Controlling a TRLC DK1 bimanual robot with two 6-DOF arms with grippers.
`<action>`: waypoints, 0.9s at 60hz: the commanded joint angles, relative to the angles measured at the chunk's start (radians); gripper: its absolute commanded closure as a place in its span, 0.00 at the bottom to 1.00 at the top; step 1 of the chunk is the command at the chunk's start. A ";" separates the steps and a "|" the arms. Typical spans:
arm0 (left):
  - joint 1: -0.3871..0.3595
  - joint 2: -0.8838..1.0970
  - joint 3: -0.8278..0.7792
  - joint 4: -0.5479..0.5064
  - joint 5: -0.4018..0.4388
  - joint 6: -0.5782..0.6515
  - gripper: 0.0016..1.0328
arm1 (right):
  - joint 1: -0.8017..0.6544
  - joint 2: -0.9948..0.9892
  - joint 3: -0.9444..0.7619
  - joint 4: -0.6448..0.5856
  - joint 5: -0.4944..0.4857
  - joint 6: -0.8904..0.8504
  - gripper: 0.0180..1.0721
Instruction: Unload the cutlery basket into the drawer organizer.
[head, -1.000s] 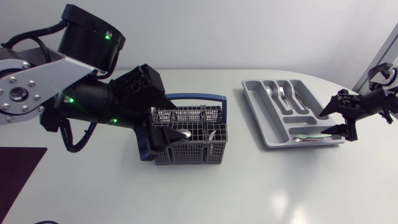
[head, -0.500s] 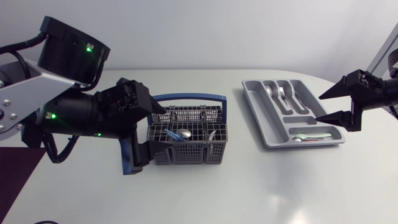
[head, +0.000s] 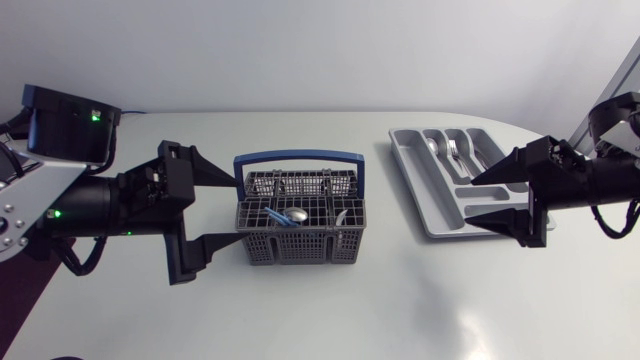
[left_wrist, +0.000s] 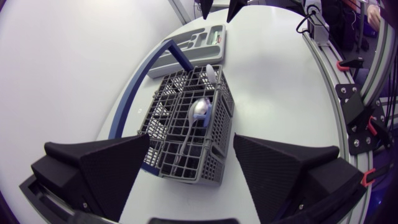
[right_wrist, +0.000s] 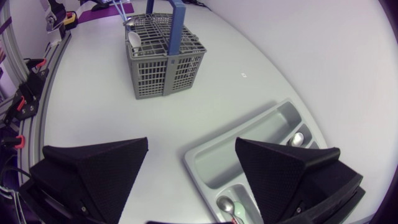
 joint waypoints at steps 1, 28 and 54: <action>-0.001 0.030 -0.052 0.056 0.036 0.026 0.07 | 0.028 -0.044 -0.073 0.042 -0.015 0.063 0.04; -0.024 0.202 -0.102 0.343 0.157 -0.136 0.17 | 0.057 -0.101 -0.180 0.109 -0.027 0.107 0.04; -0.038 0.274 -0.134 0.446 0.181 -0.172 0.39 | 0.056 -0.113 -0.233 0.140 -0.040 0.107 0.04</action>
